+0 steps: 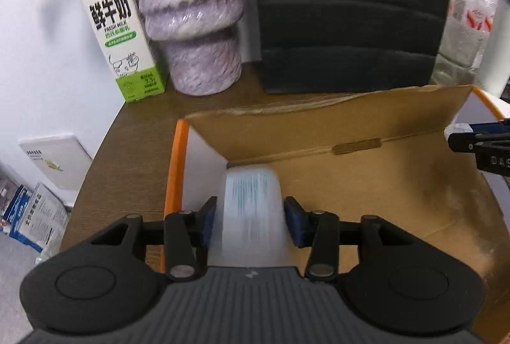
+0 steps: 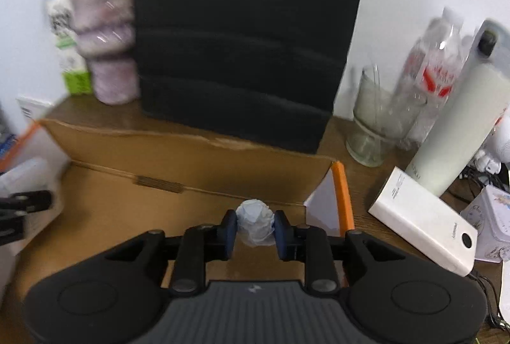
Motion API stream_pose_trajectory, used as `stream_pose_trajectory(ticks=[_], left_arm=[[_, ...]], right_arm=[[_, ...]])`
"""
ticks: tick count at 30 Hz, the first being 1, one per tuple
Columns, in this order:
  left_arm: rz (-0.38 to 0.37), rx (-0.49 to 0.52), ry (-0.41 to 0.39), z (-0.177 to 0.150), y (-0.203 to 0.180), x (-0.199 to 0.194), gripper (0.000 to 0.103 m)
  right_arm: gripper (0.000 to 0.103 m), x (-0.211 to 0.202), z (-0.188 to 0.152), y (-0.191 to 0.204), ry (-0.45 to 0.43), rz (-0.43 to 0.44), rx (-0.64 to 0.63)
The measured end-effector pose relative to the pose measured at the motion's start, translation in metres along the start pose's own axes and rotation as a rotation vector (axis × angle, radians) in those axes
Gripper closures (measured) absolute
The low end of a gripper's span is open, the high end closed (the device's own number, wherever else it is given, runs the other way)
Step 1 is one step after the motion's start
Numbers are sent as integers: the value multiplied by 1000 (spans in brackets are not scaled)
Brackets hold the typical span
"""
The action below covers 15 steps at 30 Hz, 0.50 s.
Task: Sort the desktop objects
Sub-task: 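Carry both held items into the cardboard box and open both tools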
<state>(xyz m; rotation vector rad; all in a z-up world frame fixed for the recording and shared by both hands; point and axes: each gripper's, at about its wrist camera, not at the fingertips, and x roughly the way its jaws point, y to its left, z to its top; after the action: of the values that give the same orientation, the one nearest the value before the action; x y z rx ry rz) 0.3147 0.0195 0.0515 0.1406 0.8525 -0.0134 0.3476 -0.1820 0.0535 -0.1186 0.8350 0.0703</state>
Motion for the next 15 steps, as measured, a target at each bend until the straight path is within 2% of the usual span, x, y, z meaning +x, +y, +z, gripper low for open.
stream_pose_trajectory(ticks=[1, 2, 3, 4, 6, 8, 10, 12, 15], left_arm=[[-16, -13, -20, -2, 3, -5, 49], [-35, -22, -52, -3, 4, -13, 36], [-55, -12, -79, -5, 3, -21, 29], [-49, -1, -97, -3, 3, -26, 24], [-10, -11, -135, -4, -1, -45, 24], [-9, -114, -182, -14, 3, -77, 20], [-74, -189, -257, -36, 7, -116, 13], [-112, -218, -352, -67, 5, -153, 6], [-163, -169, -404, -111, -12, -195, 4]], right_arm=[[68, 4, -2, -1, 7, -9, 7], [61, 4, -3, 0, -13, -20, -7], [52, 2, -4, 1, -20, -26, -11], [50, -2, -3, 0, -30, -16, -1], [48, -18, -2, -6, -70, 33, 43], [45, -41, -3, -8, -98, 63, 79], [34, -73, -15, -7, -151, 107, 98], [22, -109, -38, -3, -202, 155, 105], [20, -156, -79, 6, -255, 182, 100]])
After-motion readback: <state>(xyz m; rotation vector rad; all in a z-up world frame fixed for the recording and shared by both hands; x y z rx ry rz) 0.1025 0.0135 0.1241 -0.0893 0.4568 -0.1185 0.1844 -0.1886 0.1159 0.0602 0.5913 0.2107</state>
